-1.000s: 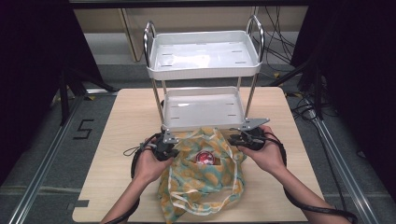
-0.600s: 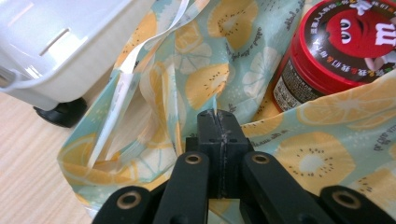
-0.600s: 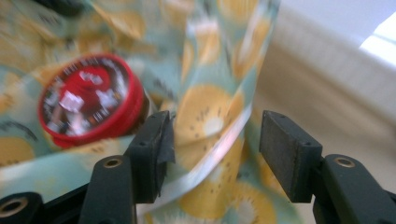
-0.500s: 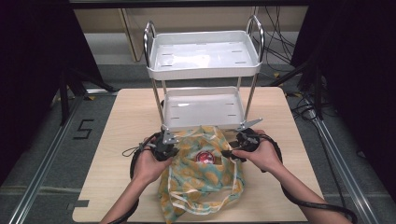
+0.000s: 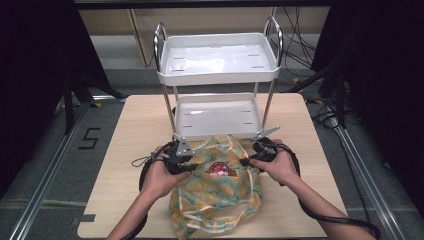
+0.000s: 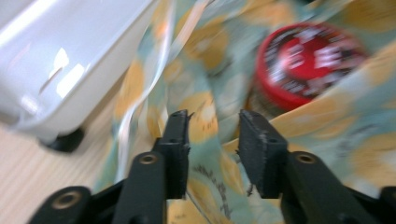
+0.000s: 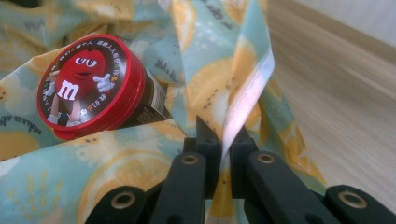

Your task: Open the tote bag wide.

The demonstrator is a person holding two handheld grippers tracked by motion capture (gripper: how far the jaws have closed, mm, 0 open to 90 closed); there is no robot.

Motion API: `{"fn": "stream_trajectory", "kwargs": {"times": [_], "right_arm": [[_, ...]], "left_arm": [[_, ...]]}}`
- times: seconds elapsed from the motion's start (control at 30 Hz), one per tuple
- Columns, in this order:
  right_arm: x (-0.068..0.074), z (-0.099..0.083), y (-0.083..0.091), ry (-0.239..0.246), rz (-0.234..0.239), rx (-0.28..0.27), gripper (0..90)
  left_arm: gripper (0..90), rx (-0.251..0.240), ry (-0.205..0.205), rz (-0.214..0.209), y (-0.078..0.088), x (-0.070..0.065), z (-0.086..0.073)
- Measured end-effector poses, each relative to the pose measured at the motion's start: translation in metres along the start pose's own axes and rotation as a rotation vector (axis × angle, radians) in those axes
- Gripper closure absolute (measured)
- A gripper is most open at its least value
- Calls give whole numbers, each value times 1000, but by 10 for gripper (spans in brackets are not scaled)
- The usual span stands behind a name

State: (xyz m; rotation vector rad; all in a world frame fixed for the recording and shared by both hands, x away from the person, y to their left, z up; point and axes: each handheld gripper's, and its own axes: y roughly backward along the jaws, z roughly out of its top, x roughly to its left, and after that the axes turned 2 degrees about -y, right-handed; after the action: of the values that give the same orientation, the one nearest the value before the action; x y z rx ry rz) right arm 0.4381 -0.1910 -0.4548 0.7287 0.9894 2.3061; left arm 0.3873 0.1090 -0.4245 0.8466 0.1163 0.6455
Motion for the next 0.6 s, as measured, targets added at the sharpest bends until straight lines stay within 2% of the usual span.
{"fn": "stream_trajectory", "kwargs": {"times": [0.03,0.07,0.1,0.13,0.17,0.2,0.23,0.27,0.3,0.33,0.4,0.5,0.53,0.57,0.6], "right_arm": [[0,0,0,5,3,1,879],[0,0,0,5,3,1,879],[1,0,1,-1,-13,-7,882],[1,0,1,-6,-19,-9,883],[1,1,1,-5,-23,-7,884],[1,1,1,-5,-23,-7,884],[1,1,1,-6,-27,-9,885],[1,1,1,-7,-28,-7,885],[1,1,1,-7,-28,-7,885],[1,1,1,-8,-29,-6,885],[1,0,1,-10,-28,3,885],[2,0,0,-6,-31,6,885],[2,-1,-1,-13,-26,-12,885],[2,-1,-1,-11,-26,-13,885],[2,-1,-1,-9,-30,-4,885]], "left_arm": [[599,-20,-47,-22,5,-5,5],[585,-20,-47,-22,5,-5,5],[573,-30,-77,-36,10,-10,10],[563,-56,-111,-75,15,-18,16],[554,-65,-136,-91,17,-22,19],[549,-65,-136,-91,17,-22,19],[542,-74,-187,-140,19,-34,25],[536,-68,-214,-161,18,-38,26],[530,-68,-214,-161,18,-38,26],[530,-43,-264,-183,15,-42,28],[524,1,-299,-198,9,-41,26],[528,66,-313,-195,-4,-29,17],[527,73,-309,-197,-7,-26,15],[525,82,-327,-201,-9,-23,14],[521,91,-322,-215,-11,-22,12]]}}
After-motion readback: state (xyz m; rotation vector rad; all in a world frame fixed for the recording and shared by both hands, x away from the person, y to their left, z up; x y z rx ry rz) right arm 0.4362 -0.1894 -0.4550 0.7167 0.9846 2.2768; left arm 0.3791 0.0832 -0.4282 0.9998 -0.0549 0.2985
